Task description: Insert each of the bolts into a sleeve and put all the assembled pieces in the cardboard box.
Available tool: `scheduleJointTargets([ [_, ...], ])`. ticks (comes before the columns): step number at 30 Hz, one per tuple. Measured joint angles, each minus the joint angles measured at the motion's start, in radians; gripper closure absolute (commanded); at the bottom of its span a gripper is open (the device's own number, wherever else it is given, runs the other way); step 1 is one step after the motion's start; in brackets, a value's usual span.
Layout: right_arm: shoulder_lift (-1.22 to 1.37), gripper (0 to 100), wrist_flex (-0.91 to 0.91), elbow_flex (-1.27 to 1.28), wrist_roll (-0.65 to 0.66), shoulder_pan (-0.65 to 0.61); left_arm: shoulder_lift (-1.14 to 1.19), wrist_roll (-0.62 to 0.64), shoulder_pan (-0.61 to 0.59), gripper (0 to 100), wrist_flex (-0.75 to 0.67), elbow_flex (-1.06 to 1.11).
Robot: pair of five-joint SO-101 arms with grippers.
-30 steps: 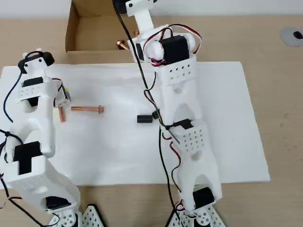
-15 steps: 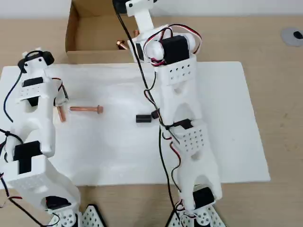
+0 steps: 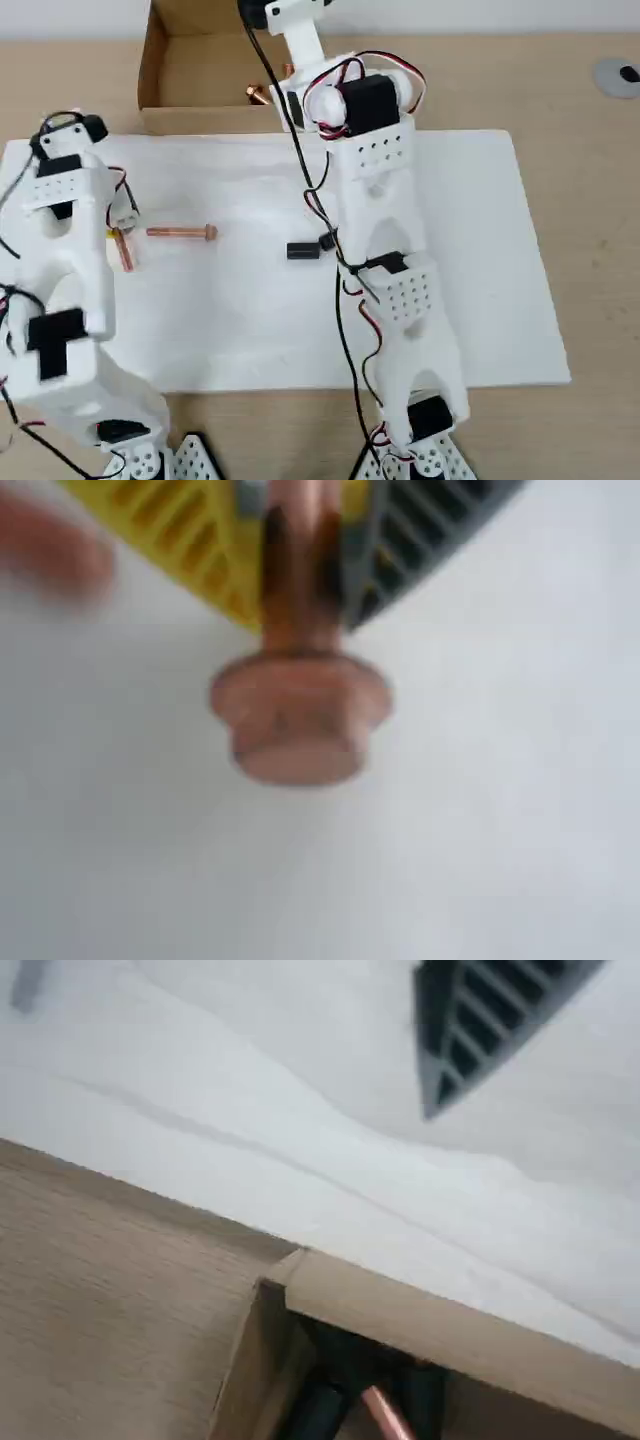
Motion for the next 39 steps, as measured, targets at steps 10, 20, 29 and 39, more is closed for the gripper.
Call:
scheduleJointTargets([
  [10, -0.259, 66.3, 0.0, 0.628, 0.295, 0.0, -0.738, 0.005, 0.002, 99, 0.112, 0.167],
  [20, -0.414, 66.2, -0.012, 1.185, 0.838, -0.048, -1.364, 0.008, -0.003, 99, -0.1, 0.694],
  [29, -0.364, 66.3, -0.127, 1.226, 0.908, -0.068, -1.579, 0.051, -0.138, 99, -0.19, 0.802],
  [39, -0.282, 66.3, -0.132, 1.235, 0.939, -0.091, -1.587, 0.051, -0.206, 99, -0.19, 0.807],
])
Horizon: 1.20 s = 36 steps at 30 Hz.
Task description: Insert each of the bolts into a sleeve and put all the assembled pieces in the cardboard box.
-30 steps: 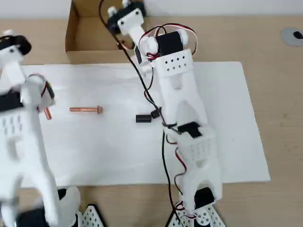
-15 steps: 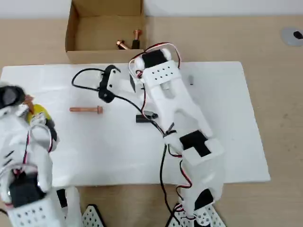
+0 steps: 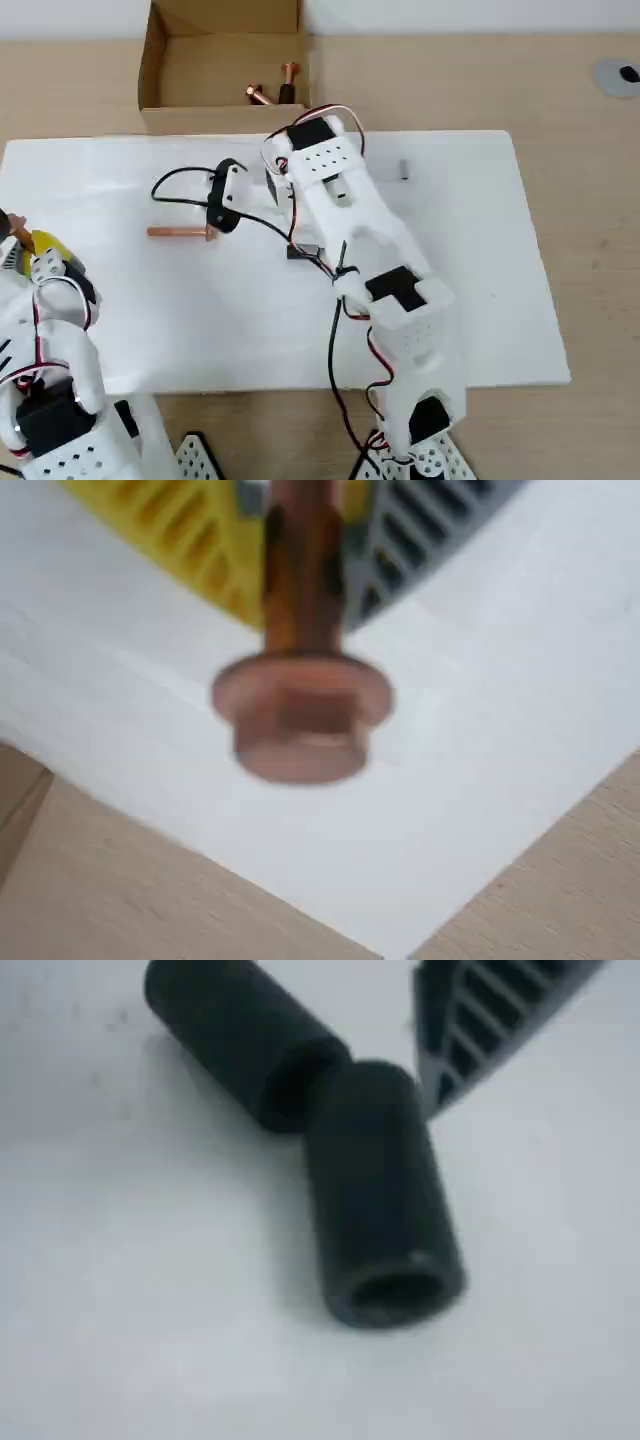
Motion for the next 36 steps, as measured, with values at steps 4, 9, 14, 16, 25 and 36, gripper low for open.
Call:
scheduleJointTargets([
  [4, 0.0, 66.3, -0.002, 0.055, 0.014, -0.038, -0.002, 0.0, 0.0, 99, 0.0, 0.0],
  [9, 0.0, 66.3, -0.028, 0.11, 0.014, -0.051, -0.002, 0.0, 0.0, 99, 0.0, 0.0],
  [14, 0.011, 66.3, -0.046, 0.123, 0.014, -0.051, -0.002, 0.0, 0.0, 99, 0.0, 0.0],
  [16, 0.028, 66.3, -0.046, 0.118, 0.014, -0.051, -0.002, 0.0, 0.0, 99, 0.0, 0.0],
  [25, 0.094, 87.7, -0.044, 0.038, 0.014, -0.048, -0.002, 0.0, -0.006, 99, 0.0, 0.0],
  [36, 0.157, 98.8, 0.0, -0.097, 0.014, -0.043, -0.002, 0.0, -0.006, 99, 0.0, 0.0],
])
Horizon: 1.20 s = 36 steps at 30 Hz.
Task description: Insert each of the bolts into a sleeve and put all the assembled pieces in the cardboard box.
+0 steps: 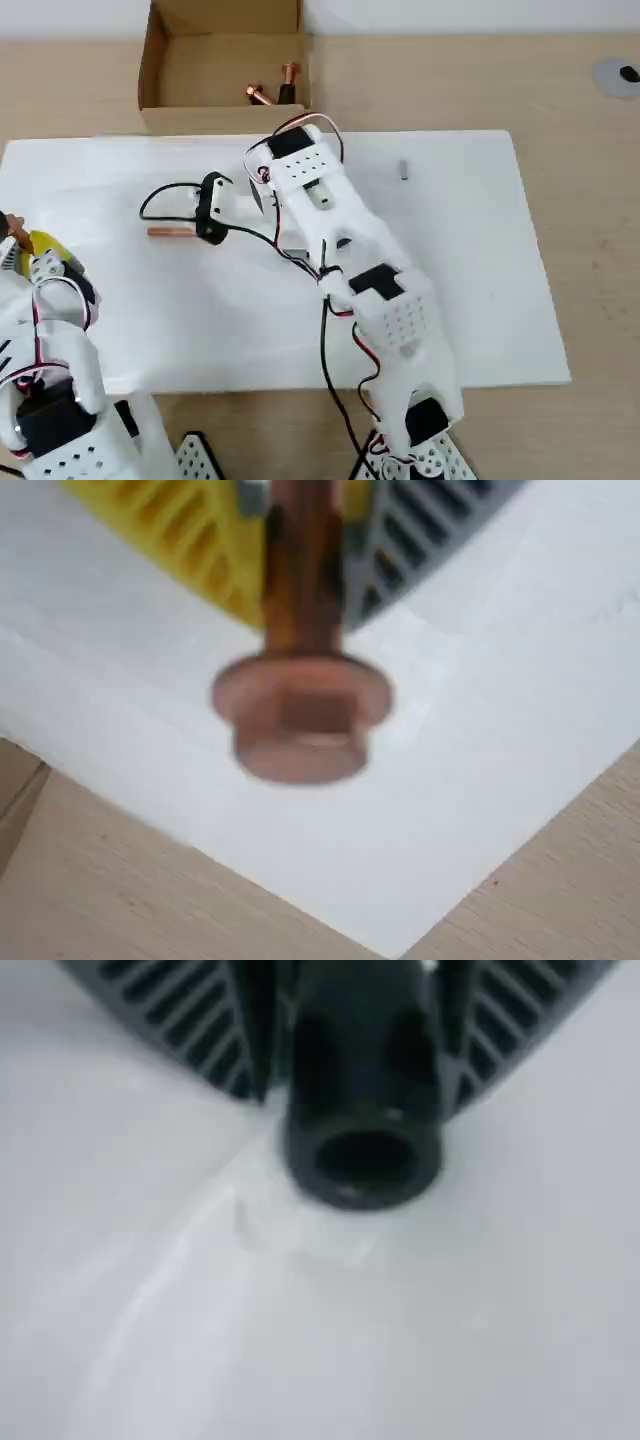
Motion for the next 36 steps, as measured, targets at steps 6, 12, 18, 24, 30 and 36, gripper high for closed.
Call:
scheduleJointTargets([
  [6, 0.028, 98.8, 0.097, -0.112, 0.0, 0.003, 0.0, 0.0, 0.0, 99, 0.0, 0.0],
  [12, 0.028, 86.8, 0.126, -0.183, 0.012, 0.054, 0.0, 0.0, 0.0, 99, 0.015, 0.0],
  [18, 0.028, 53.5, 0.13, -0.183, 0.021, 0.058, 0.0, -0.02, 0.0, 99, 0.029, 0.0],
  [24, 0.028, 50.1, 0.13, -0.183, 0.021, 0.058, 0.0, -0.032, 0.0, 99, 0.029, 0.0],
  [30, 0.028, 55.3, 0.13, -0.137, 0.021, 0.058, 0.0, -0.032, 0.0, 99, 0.029, 0.0],
  [36, -0.149, 58.9, 0.13, 0.121, 0.021, 0.06, 0.0, -0.032, 0.0, 99, 0.029, 0.0],
])
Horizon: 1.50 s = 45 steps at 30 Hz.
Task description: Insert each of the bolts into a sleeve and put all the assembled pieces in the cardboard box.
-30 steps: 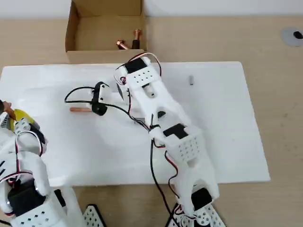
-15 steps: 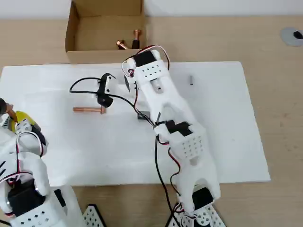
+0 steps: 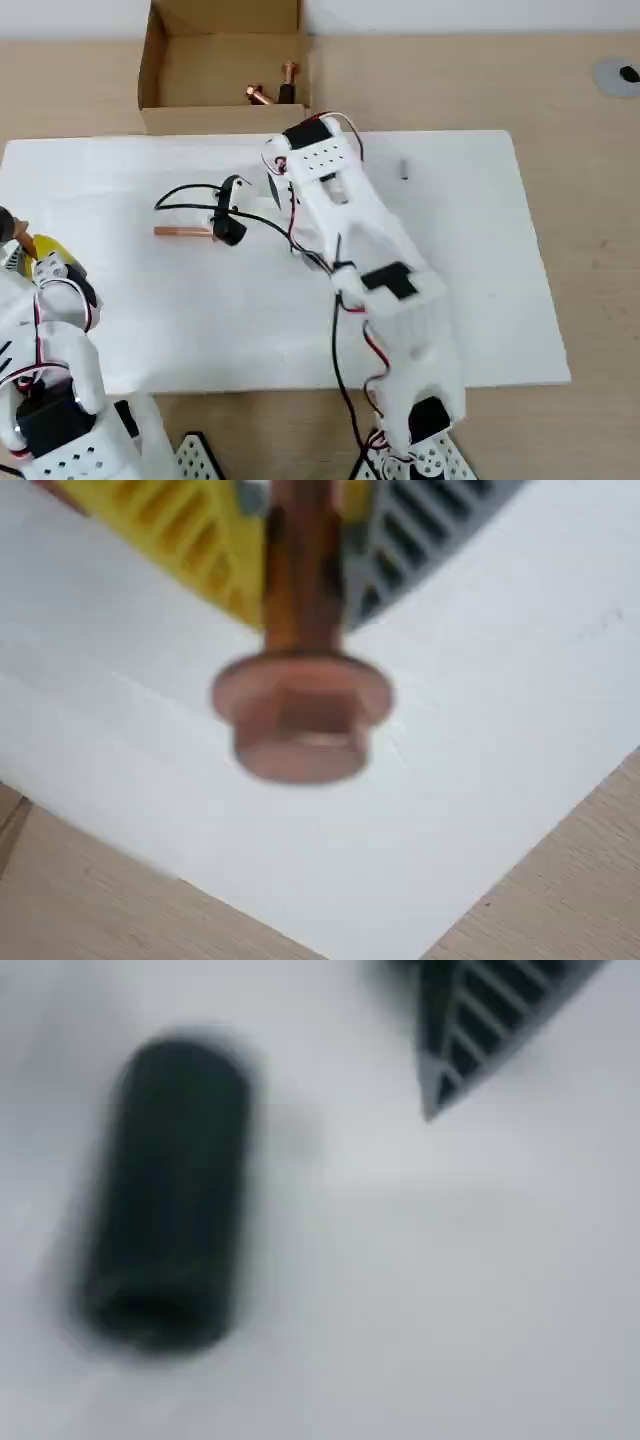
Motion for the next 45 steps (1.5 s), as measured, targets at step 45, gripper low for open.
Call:
scheduleJointTargets([
  [45, 0.112, 98.0, -0.13, -0.1, -0.002, -0.011, -0.002, 0.0, 0.0, 99, 0.058, 0.0],
])
